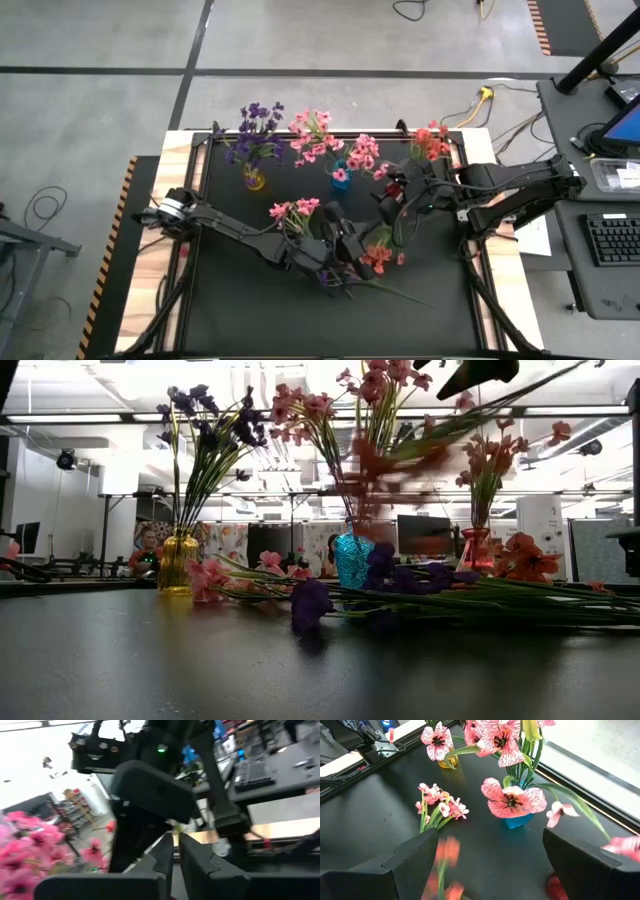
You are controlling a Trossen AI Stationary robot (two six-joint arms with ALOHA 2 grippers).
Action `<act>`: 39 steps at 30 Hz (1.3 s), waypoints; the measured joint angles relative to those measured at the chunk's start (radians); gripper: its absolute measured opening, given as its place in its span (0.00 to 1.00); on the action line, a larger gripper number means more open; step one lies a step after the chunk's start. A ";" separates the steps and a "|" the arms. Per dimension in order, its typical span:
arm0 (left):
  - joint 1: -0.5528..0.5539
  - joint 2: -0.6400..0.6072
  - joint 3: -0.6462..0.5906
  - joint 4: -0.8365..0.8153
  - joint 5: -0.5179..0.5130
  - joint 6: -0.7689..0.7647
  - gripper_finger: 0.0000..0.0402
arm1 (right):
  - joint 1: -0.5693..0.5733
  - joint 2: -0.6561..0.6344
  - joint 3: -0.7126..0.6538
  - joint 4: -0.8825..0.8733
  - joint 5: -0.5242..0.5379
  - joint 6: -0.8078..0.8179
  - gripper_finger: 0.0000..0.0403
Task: Sort flowers into vase by color
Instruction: Put the orange flower into the red vase
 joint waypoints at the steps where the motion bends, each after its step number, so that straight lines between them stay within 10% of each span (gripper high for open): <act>1: 0.000 0.000 0.000 -0.011 0.014 -0.020 0.06 | 0.000 0.000 0.000 0.000 0.000 0.000 0.87; 15: 0.087 0.041 0.000 -0.055 0.229 -0.218 0.46 | 0.000 0.000 0.000 0.007 0.000 -0.002 0.87; 25: 0.082 0.048 0.000 -0.002 0.182 -0.132 0.03 | 0.000 0.000 0.000 0.020 0.001 -0.022 0.87; 39: 0.056 0.036 0.000 0.004 0.296 -0.057 0.00 | 0.000 0.000 -0.001 0.021 -0.001 -0.027 0.87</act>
